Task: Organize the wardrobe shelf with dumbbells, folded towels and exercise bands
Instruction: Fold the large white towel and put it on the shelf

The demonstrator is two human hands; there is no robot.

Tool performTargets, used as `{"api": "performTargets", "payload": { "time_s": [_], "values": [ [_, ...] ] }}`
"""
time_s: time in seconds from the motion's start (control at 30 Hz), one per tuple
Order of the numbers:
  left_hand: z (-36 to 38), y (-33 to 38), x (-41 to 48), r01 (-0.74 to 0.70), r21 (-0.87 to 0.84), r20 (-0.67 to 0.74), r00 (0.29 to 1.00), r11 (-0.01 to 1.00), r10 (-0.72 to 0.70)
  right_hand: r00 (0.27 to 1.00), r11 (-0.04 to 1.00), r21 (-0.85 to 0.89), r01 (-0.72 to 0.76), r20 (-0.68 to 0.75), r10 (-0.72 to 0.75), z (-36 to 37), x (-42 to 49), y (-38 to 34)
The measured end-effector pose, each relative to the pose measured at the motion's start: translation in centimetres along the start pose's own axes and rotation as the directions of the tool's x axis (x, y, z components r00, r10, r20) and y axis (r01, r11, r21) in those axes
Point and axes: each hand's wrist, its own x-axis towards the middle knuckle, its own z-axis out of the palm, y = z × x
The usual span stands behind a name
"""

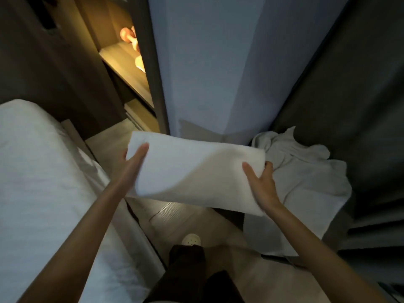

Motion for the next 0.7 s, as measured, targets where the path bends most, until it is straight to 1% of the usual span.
{"api": "performTargets", "payload": {
  "time_s": [0.17,0.33,0.47,0.63,0.7],
  "values": [
    [-5.4,1.1,-2.0,0.102,-0.064,-0.148,0.983,0.993,-0.110,0.987,0.997,-0.021,0.073,0.148,-0.069,3.0,-0.1,-4.8],
    [-10.7,1.3,0.2,0.139,-0.099,-0.249,0.955,0.985,-0.160,0.943,0.988,-0.038,0.148,0.306,-0.129,9.0,1.6,-8.6],
    [-14.9,1.2,3.7,0.148,-0.111,-0.337,0.925,0.983,-0.178,0.919,0.983,-0.048,0.176,0.365,-0.147,14.9,4.0,-11.8],
    [-19.3,1.5,8.0,0.195,-0.132,-0.445,0.864,0.972,-0.234,0.892,0.979,-0.051,0.198,0.423,-0.159,22.0,6.8,-16.0],
    [-20.7,1.7,9.6,0.201,-0.150,-0.480,0.841,0.968,-0.249,0.868,0.976,-0.053,0.213,0.468,-0.164,24.7,8.1,-17.6]
  ]
}}
